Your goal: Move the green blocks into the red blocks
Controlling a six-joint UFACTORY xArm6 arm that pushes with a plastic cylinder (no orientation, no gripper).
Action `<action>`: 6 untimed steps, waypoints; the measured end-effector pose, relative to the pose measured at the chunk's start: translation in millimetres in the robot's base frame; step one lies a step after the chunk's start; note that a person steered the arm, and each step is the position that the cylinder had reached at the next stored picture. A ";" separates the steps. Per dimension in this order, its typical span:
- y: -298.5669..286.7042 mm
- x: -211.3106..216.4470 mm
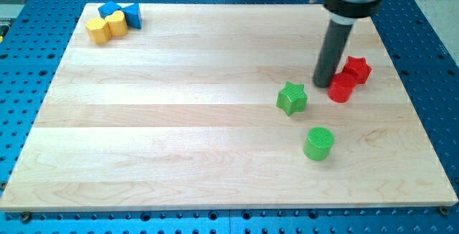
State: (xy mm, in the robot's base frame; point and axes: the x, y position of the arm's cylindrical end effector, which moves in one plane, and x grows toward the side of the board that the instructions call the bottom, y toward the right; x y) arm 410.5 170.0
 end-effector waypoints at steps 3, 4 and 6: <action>-125.8 54.5; -45.8 39.7; -67.9 61.0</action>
State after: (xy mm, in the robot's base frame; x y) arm 471.5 102.1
